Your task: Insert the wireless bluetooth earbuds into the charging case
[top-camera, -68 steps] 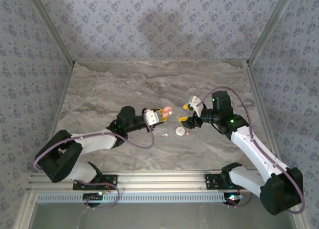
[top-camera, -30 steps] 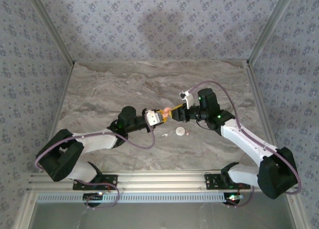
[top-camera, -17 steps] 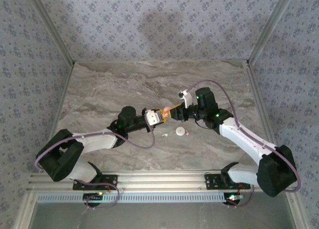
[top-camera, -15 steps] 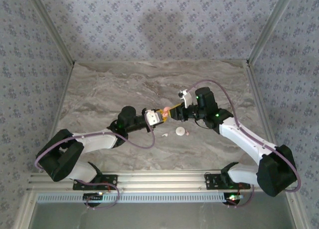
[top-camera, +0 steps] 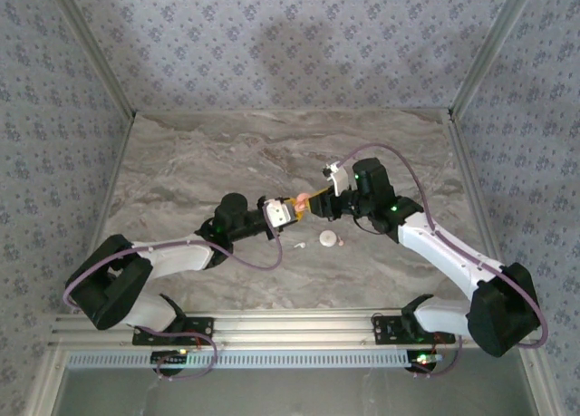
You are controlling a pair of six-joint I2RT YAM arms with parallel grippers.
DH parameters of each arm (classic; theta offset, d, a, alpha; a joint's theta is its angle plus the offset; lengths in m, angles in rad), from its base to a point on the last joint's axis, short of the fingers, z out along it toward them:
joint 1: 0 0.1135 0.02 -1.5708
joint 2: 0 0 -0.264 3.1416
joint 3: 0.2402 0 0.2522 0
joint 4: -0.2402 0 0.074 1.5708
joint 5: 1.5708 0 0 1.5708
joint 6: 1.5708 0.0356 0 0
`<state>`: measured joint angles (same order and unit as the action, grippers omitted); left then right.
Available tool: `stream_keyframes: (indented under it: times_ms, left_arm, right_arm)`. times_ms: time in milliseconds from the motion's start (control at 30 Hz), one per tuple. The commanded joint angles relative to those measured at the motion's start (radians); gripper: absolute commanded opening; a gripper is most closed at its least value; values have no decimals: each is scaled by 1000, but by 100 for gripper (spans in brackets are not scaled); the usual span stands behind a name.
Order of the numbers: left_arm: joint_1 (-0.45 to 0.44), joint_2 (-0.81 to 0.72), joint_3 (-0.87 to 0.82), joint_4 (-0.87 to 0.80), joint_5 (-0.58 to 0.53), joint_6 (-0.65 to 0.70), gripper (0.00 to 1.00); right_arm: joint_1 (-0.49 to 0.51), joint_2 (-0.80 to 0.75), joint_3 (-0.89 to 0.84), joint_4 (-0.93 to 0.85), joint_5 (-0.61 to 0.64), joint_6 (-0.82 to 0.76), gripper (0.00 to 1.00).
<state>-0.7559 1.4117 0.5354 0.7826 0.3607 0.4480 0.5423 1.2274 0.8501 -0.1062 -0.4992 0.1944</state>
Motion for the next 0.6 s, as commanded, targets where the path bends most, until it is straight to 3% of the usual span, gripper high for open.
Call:
stream_keyframes:
  times_ms: [0,567]
  left_arm:
    - [-4,-21,10,55,-24,-4,11]
    - [-3,14,7,28,-49,9,11]
  right_arm:
    - [14,2,29,-45,-10,-15,22]
    - [-14,-111,21,-83,15,-18,20]
